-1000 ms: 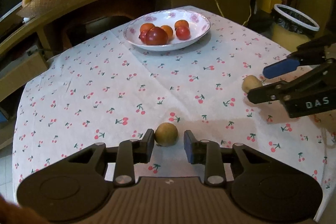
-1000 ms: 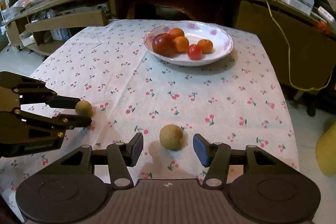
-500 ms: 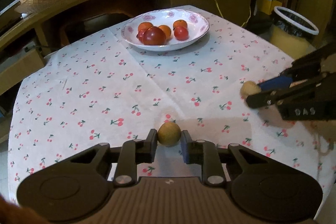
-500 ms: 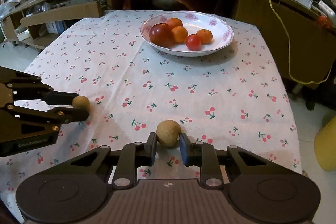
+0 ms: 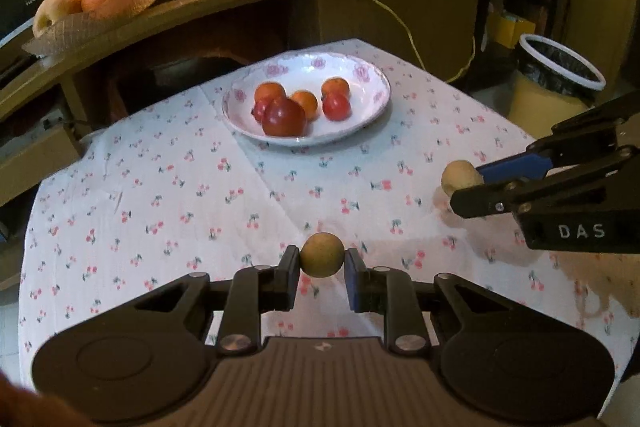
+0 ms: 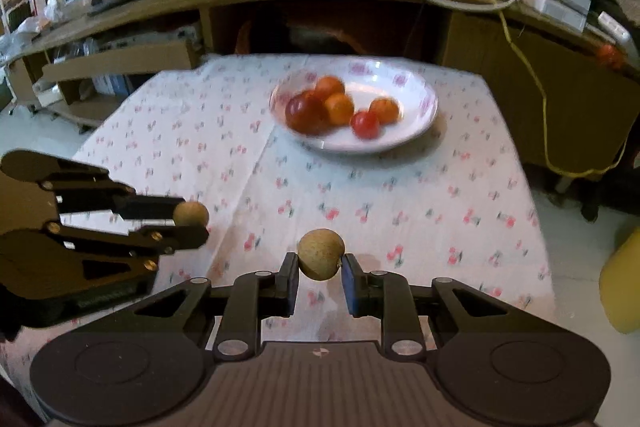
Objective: Organize fruits
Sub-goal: 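Carry both kiwis to the plate and open both grippers beside the other fruit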
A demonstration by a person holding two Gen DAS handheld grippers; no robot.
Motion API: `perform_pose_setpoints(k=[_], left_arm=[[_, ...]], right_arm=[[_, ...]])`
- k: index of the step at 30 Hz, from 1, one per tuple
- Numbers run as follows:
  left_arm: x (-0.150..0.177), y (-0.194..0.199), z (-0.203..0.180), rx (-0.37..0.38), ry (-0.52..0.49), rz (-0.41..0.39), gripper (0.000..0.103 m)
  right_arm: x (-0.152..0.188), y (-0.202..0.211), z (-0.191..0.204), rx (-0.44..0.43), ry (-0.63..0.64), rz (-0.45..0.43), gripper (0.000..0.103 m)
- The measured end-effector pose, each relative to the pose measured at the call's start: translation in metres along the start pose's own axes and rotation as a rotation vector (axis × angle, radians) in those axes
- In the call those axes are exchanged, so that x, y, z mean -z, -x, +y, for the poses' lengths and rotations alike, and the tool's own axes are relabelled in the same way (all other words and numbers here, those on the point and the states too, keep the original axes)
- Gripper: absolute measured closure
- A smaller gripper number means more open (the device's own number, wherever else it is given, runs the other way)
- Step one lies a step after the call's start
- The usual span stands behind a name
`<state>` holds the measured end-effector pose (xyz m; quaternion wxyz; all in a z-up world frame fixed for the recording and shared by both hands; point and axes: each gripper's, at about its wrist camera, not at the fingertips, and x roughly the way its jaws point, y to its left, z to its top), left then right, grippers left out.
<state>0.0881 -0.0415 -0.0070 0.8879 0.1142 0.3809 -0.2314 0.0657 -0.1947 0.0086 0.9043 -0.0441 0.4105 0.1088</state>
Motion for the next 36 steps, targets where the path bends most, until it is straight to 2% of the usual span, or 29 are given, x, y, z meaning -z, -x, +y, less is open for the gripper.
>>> perform_pose_setpoints(k=[14, 24, 36], left_arm=[[-0.055, -0.017, 0.008, -0.026, 0.000, -0.062, 0.074], [-0.082, -0.054, 0.017, -0.048, 0.022, -0.039, 0.074], [-0.086, -0.088, 0.021, -0.033, 0.029, 0.006, 0.074]], right_arm=[[-0.048, -0.015, -0.014, -0.006, -0.011, -0.067, 0.080], [-0.071, -0.045, -0.029, -0.014, -0.035, -0.069, 0.080], [-0.080, -0.081, -0.041, -0.011, -0.024, -0.014, 0.079]])
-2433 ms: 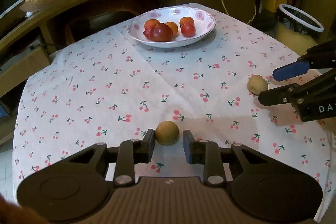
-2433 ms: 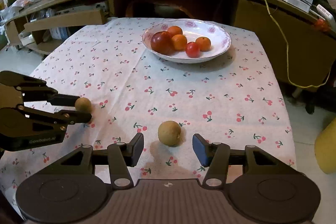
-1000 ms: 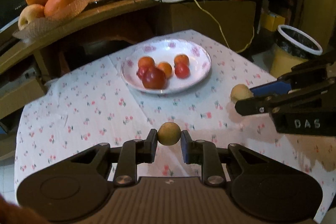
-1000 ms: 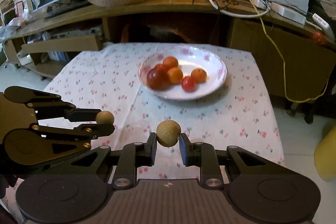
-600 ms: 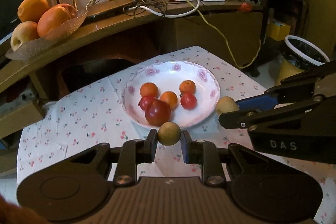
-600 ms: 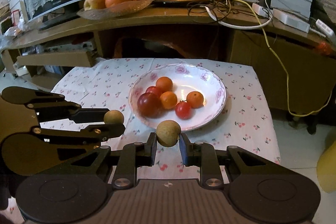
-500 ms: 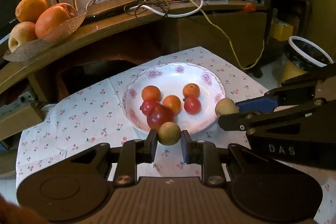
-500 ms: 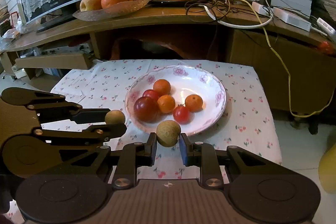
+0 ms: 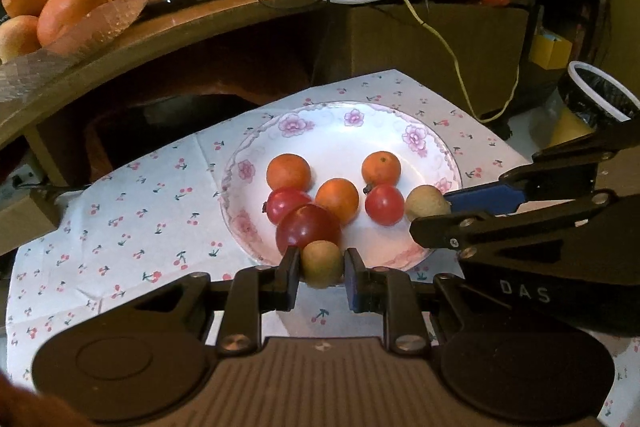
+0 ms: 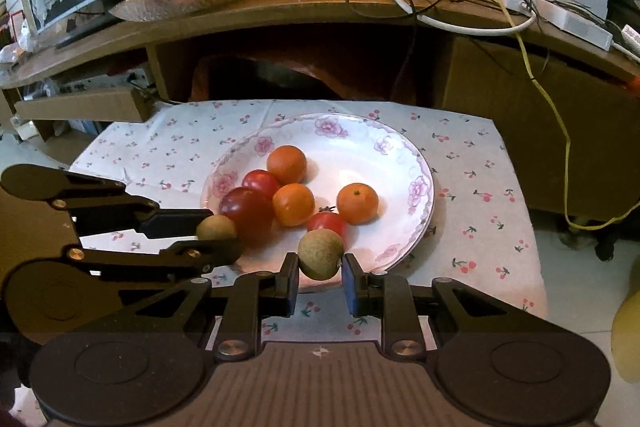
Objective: Organize fruits
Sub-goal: 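Carry both kiwis to the plate and open both grippers beside the other fruit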
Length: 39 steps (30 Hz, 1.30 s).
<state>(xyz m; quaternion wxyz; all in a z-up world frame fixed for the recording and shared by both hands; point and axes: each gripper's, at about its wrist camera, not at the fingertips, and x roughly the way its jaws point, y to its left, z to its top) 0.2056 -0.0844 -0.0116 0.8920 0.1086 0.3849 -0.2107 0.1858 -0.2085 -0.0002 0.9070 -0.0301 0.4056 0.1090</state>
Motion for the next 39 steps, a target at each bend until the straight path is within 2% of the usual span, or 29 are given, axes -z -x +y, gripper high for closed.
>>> perform_pose_setpoints(k=[4, 22, 26, 29, 34, 39], left_arm=[[-0.002, -0.007, 0.000, -0.017, -0.015, -0.005, 0.074], [-0.016, -0.028, 0.012, -0.033, 0.036, -0.053, 0.074], [-0.017, -0.028, 0.013, -0.021, 0.079, -0.056, 0.073], [-0.018, -0.027, 0.019, 0.024, 0.155, -0.059, 0.073], [-0.021, -0.022, 0.028, 0.076, 0.256, -0.071, 0.072], [-0.025, -0.012, 0.026, 0.071, 0.260, -0.106, 0.070]], right_arm=[[-0.003, -0.007, -0.004, -0.002, -0.004, 0.005, 0.079], [-0.014, -0.029, -0.015, 0.005, -0.045, 0.000, 0.078], [-0.015, -0.027, -0.016, 0.018, -0.048, -0.020, 0.075], [-0.017, -0.024, -0.020, 0.020, -0.071, -0.033, 0.073], [-0.019, -0.017, -0.028, 0.019, -0.120, -0.058, 0.064], [-0.020, -0.012, -0.030, 0.030, -0.129, -0.079, 0.063]])
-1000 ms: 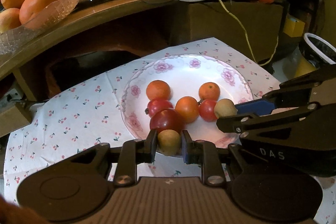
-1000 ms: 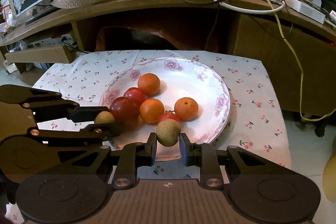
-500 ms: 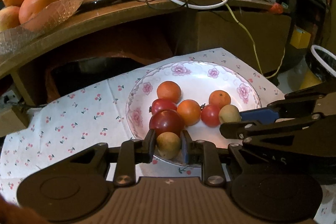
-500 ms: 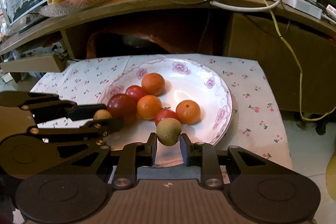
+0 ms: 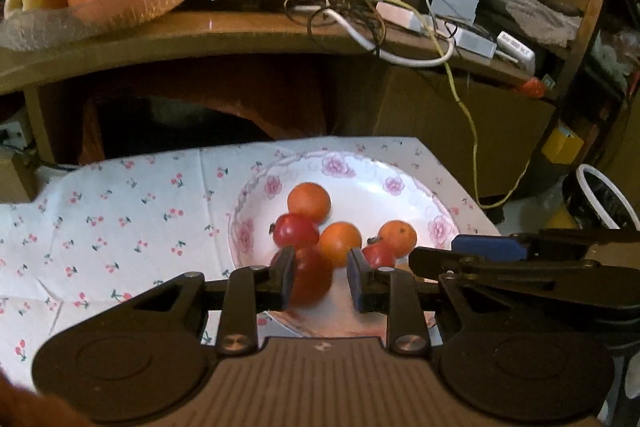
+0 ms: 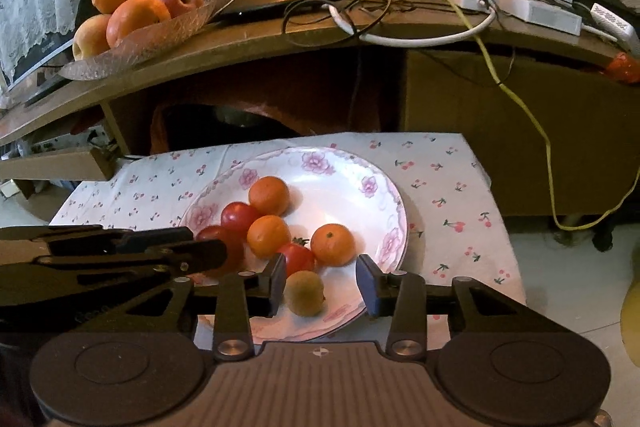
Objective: Organize fruits
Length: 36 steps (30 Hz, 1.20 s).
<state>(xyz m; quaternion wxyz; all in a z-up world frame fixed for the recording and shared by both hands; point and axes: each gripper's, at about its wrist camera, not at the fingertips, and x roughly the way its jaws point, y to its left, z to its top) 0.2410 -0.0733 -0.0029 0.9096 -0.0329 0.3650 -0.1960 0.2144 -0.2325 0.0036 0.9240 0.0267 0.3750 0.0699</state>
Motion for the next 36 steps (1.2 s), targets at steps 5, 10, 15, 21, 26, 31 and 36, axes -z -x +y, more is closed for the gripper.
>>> perform_pose_setpoints(k=[5, 10, 15, 21, 26, 31, 36], left_arm=[[0.004, 0.009, -0.012, -0.082, -0.096, 0.008, 0.064], [0.017, 0.024, -0.016, -0.136, -0.123, 0.033, 0.054], [0.031, 0.043, -0.019, -0.166, -0.113, 0.040, 0.050], [0.048, 0.062, -0.017, -0.206, -0.062, 0.048, 0.039], [0.056, 0.074, -0.019, -0.270, -0.053, 0.034, 0.026], [0.061, 0.087, -0.017, -0.346, -0.047, 0.001, 0.007], [0.068, 0.096, -0.017, -0.407, -0.049, -0.014, 0.000]], right_arm=[[-0.001, 0.008, -0.001, 0.033, 0.009, -0.013, 0.063], [0.007, 0.022, 0.001, 0.076, 0.011, 0.023, 0.056], [0.024, 0.039, 0.011, 0.083, 0.030, 0.064, 0.055], [0.036, 0.057, 0.016, 0.063, -0.002, 0.075, 0.054], [0.044, 0.069, 0.025, 0.082, 0.014, 0.064, 0.049], [0.051, 0.076, 0.027, 0.088, 0.010, 0.067, 0.049], [0.056, 0.082, 0.032, 0.084, 0.009, 0.071, 0.049]])
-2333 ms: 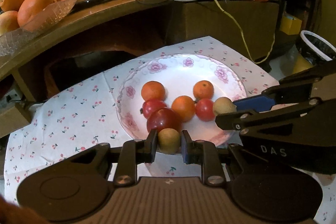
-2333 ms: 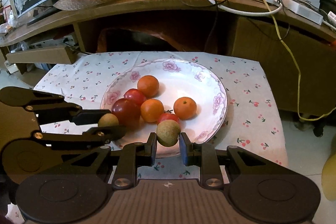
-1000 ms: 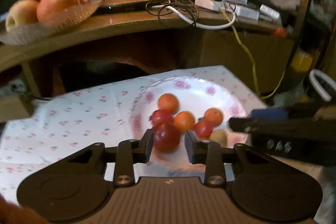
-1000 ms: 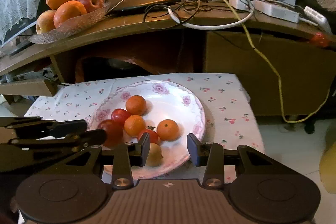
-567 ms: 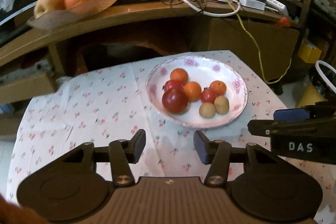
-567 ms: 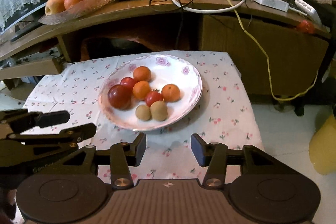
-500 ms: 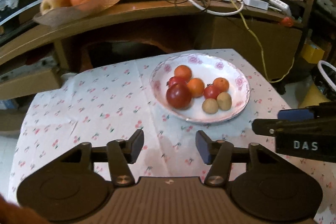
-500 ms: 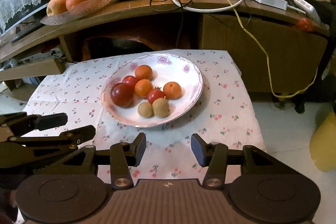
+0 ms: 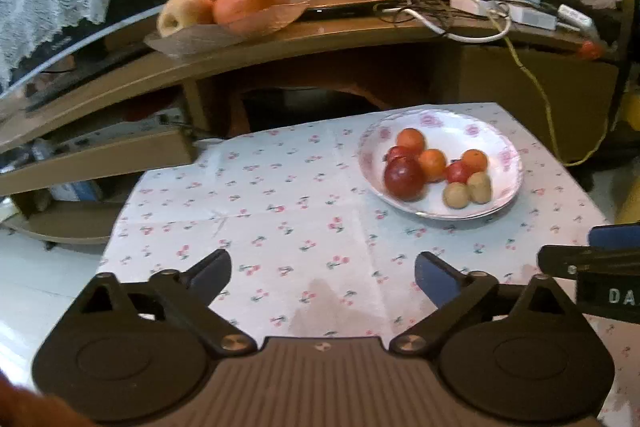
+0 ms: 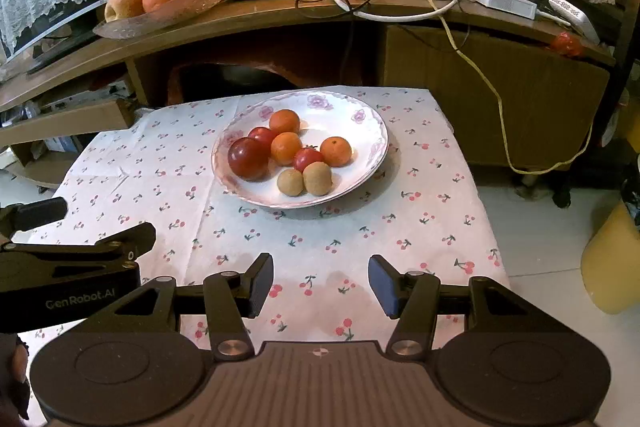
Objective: Organize fruits
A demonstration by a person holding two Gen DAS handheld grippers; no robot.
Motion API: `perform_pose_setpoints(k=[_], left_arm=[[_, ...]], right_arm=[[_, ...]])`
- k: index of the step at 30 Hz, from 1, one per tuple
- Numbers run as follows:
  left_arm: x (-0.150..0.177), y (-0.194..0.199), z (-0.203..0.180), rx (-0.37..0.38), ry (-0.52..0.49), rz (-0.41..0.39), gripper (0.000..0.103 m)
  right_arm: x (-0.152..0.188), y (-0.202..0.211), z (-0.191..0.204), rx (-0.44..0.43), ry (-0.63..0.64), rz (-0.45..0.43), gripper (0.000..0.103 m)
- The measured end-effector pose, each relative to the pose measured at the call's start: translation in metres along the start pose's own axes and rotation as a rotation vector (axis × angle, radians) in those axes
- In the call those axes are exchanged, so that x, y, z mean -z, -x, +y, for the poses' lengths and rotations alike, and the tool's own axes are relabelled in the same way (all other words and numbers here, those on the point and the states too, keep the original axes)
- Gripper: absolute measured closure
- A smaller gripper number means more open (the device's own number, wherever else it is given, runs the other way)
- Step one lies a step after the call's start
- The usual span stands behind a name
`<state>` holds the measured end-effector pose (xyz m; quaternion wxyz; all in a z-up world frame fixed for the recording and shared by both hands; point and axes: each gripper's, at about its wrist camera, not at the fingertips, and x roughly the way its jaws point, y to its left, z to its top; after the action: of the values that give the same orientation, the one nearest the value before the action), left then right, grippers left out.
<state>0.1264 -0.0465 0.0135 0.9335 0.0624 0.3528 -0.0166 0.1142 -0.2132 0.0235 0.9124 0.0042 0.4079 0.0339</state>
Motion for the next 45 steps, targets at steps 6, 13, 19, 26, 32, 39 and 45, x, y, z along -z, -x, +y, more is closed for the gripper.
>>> perform_pose_setpoints(k=[6, 13, 19, 26, 32, 39, 45], left_arm=[[0.005, 0.008, -0.002, -0.035, -0.025, -0.003, 0.000], [0.007, 0.014, -0.001, -0.041, -0.006, 0.008, 0.000], [0.015, 0.020, -0.001, -0.041, -0.011, 0.009, 0.000], [0.020, 0.028, 0.002, -0.032, 0.010, 0.011, 0.000], [0.026, 0.038, 0.001, -0.026, 0.008, 0.003, 0.000], [0.031, 0.045, -0.002, -0.022, 0.000, -0.003, 0.000], [0.036, 0.050, -0.003, -0.017, -0.007, -0.003, 0.000]], right_arm=[[0.005, 0.006, 0.004, -0.004, 0.005, -0.004, 0.049], [0.012, 0.011, 0.006, -0.007, 0.002, 0.002, 0.049], [0.017, 0.016, 0.009, -0.001, 0.003, 0.004, 0.049], [0.024, 0.022, 0.009, 0.005, 0.004, 0.007, 0.049], [0.032, 0.028, 0.012, 0.004, 0.014, 0.004, 0.048], [0.037, 0.034, 0.013, 0.002, 0.009, -0.002, 0.048], [0.041, 0.039, 0.017, 0.006, 0.026, -0.009, 0.048]])
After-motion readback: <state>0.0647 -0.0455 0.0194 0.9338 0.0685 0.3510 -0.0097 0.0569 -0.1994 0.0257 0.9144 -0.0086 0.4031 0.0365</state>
